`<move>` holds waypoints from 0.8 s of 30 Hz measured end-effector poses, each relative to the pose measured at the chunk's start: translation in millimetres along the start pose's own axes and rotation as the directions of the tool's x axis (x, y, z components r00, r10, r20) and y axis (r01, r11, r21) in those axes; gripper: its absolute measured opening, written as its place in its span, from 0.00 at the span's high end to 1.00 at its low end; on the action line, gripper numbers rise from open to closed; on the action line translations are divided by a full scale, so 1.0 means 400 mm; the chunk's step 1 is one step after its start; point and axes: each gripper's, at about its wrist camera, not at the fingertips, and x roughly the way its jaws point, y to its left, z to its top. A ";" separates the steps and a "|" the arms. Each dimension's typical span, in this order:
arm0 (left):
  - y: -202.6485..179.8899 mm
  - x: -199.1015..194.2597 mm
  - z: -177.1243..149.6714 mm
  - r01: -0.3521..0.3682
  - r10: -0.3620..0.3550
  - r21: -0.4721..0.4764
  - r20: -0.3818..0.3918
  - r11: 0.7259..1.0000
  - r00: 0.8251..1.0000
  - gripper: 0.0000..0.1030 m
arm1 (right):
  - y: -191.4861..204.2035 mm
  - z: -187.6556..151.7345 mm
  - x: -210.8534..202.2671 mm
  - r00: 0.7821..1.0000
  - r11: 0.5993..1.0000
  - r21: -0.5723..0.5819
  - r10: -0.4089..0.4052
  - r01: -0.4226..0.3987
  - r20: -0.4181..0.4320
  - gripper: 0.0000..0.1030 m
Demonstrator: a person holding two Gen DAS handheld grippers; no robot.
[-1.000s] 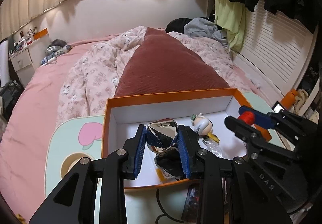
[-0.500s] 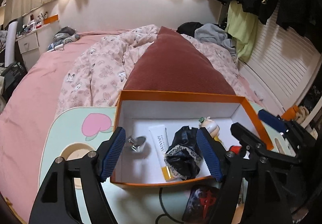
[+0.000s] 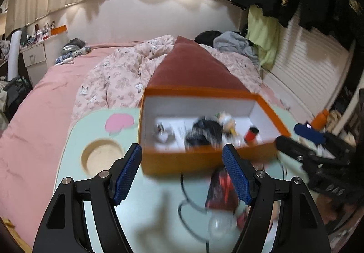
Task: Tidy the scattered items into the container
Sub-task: 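Lower the silver cone into the box with the left gripper while the right drops the red spool in, then grasp the brown plush ball with the right gripper while the left grasps the clear heart piece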
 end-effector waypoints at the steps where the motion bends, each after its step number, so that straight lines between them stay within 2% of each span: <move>1: -0.001 -0.004 -0.013 0.004 -0.004 -0.001 -0.001 1.000 1.000 0.29 | -0.002 -0.021 -0.017 1.000 1.000 -0.008 0.025 -0.025 -0.008 0.29; 6: 0.006 -0.017 -0.121 0.058 -0.058 -0.114 0.000 0.992 0.998 0.29 | 0.003 -0.133 -0.058 0.984 0.986 -0.039 0.155 -0.159 -0.091 0.29; 8: 0.008 -0.014 -0.155 0.079 -0.079 -0.159 0.003 0.984 0.997 0.29 | 0.014 -0.156 -0.057 0.981 0.985 -0.055 0.156 -0.163 -0.116 0.29; 11: 0.004 -0.033 -0.170 0.062 -0.056 -0.152 0.044 0.986 0.997 0.29 | 0.036 -0.154 -0.037 0.979 0.984 -0.084 0.146 -0.159 -0.145 0.29; 13: 0.004 -0.040 -0.166 0.073 -0.065 -0.147 0.061 0.987 0.996 0.29 | 0.053 -0.152 -0.012 0.969 0.980 -0.098 0.154 -0.175 -0.191 0.30; 18: -0.010 -0.009 -0.174 0.050 -0.049 -0.114 0.011 0.992 0.999 0.29 | 0.089 -0.171 0.052 0.942 0.970 -0.141 0.148 -0.197 -0.302 0.47; 19: -0.014 -0.008 -0.175 0.045 -0.044 -0.105 0.007 0.993 0.999 0.29 | 0.092 -0.171 0.059 0.937 0.968 -0.141 0.154 -0.207 -0.313 0.54; 20: -0.019 -0.008 -0.175 0.040 -0.040 -0.093 0.007 0.995 0.999 0.29 | 0.093 -0.173 0.060 0.937 0.968 -0.140 0.155 -0.207 -0.313 0.61; 24: -0.053 -0.012 -0.180 0.044 -0.043 -0.026 0.006 0.999 0.999 0.29 | 0.067 -0.175 0.035 0.953 0.975 -0.110 0.161 -0.194 -0.257 0.63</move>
